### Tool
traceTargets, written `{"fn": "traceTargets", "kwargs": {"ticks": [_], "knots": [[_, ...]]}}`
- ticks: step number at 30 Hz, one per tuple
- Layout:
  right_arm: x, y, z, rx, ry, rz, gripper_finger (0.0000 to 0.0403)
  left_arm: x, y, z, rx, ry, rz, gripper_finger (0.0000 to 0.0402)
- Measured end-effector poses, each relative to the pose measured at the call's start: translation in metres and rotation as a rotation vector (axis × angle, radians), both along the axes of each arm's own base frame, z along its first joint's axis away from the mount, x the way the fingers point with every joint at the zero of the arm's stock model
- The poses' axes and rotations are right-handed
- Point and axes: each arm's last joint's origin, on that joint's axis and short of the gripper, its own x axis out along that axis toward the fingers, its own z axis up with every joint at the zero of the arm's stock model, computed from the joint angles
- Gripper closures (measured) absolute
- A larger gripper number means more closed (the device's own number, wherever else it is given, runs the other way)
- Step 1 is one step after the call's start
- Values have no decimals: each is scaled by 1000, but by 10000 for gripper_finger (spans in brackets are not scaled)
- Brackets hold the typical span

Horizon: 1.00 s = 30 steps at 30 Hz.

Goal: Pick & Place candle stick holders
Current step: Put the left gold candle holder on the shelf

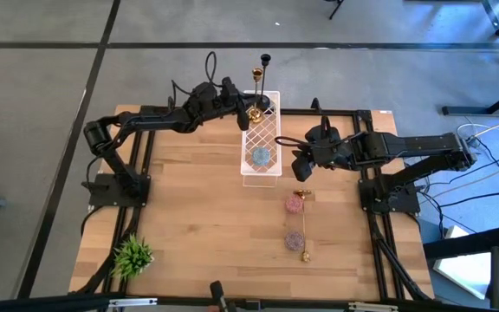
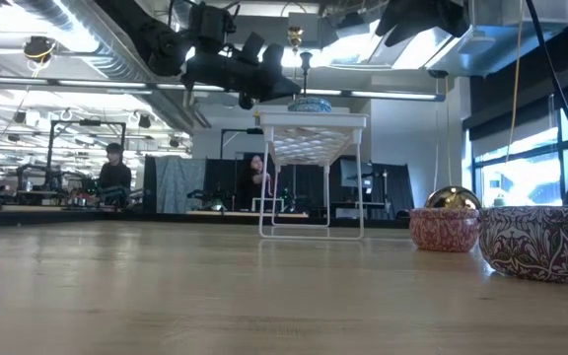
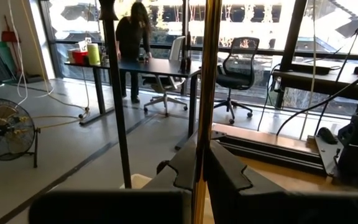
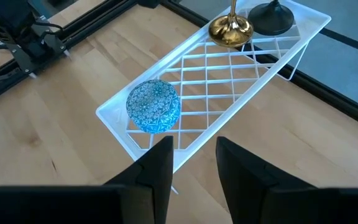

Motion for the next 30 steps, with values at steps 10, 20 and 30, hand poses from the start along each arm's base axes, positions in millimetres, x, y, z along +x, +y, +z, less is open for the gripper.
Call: {"fn": "traceTargets", "kwargs": {"ticks": [10, 20, 30], "knots": [[0, 0, 0, 0, 0, 0, 279, 0, 0, -3, -13, 23, -1, 377], [0, 0, 0, 2, 1, 2, 279, 0, 0, -3, -12, 23, -1, 374], [0, 0, 0, 2, 0, 2, 279, 0, 0, -3, -30, 17, -3, 373]]}}
